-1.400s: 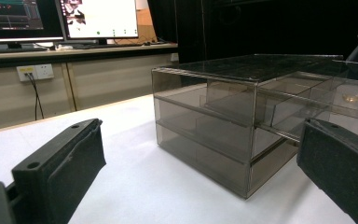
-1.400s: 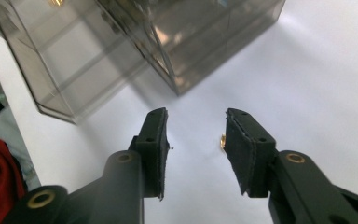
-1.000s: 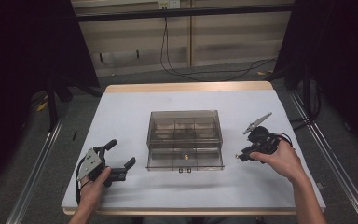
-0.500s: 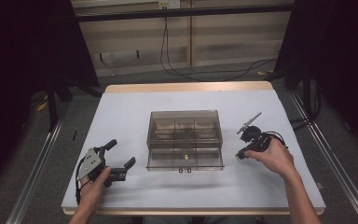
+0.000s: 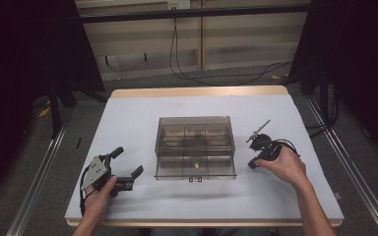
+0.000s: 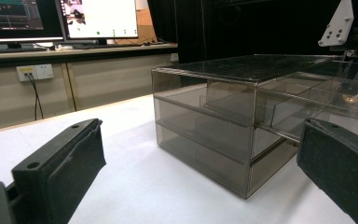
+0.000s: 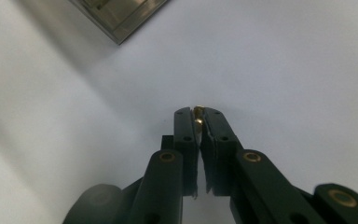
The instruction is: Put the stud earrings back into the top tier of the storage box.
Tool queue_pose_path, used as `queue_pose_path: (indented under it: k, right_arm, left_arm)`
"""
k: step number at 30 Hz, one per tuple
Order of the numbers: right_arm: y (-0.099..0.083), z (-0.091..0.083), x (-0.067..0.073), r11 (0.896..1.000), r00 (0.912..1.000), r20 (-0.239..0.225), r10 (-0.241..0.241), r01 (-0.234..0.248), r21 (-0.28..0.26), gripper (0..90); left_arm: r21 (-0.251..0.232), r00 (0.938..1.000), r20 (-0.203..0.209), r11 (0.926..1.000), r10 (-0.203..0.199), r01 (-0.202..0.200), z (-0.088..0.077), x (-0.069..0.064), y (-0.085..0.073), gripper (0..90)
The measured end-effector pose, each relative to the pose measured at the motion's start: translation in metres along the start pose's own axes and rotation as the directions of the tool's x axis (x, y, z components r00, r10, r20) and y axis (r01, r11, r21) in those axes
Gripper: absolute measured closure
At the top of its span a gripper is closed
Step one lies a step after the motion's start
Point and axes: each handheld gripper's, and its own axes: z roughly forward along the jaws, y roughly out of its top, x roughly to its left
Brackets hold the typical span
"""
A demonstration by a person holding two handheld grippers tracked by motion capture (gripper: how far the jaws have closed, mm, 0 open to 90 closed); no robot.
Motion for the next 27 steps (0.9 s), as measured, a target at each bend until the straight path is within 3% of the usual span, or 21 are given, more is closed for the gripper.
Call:
queue_pose_path:
  k: [6, 13, 19, 23, 27]
  right_arm:
    - [0.0, -0.003, 0.002, 1.0, 0.9999, -0.006, 0.01, -0.01, -0.004, 85.3]
    - [-0.006, -0.017, 0.008, 0.998, 0.9996, -0.025, 0.01, -0.012, -0.067, 85.3]
    - [-0.012, -0.033, 0.011, 0.988, 0.9979, -0.062, 0.02, -0.029, -0.152, 85.3]
    - [-0.014, -0.038, 0.013, 0.98, 0.9961, -0.088, -0.008, -0.01, -0.197, 85.2]
    - [-0.014, -0.044, 0.016, 0.975, 0.9962, -0.085, -0.018, -0.001, -0.222, 85.3]
  left_arm:
    - [-0.001, 1.0, 0.0, 1.0, 0.0, 0.0, 0.0, 0.0, 0.0, 0.7]
    - [-0.001, 1.0, 0.0, 1.0, 0.004, -0.004, 0.0, 0.0, 0.0, 0.7]
    - [-0.001, 1.0, 0.001, 1.0, 0.004, -0.004, 0.0, 0.0, 0.0, 0.7]
    - [0.001, 1.0, 0.001, 1.0, 0.004, -0.004, 0.0, 0.0, 0.0, 0.7]
    - [0.0, 1.0, 0.001, 1.0, 0.005, -0.005, 0.0, 0.0, 0.0, 0.7]
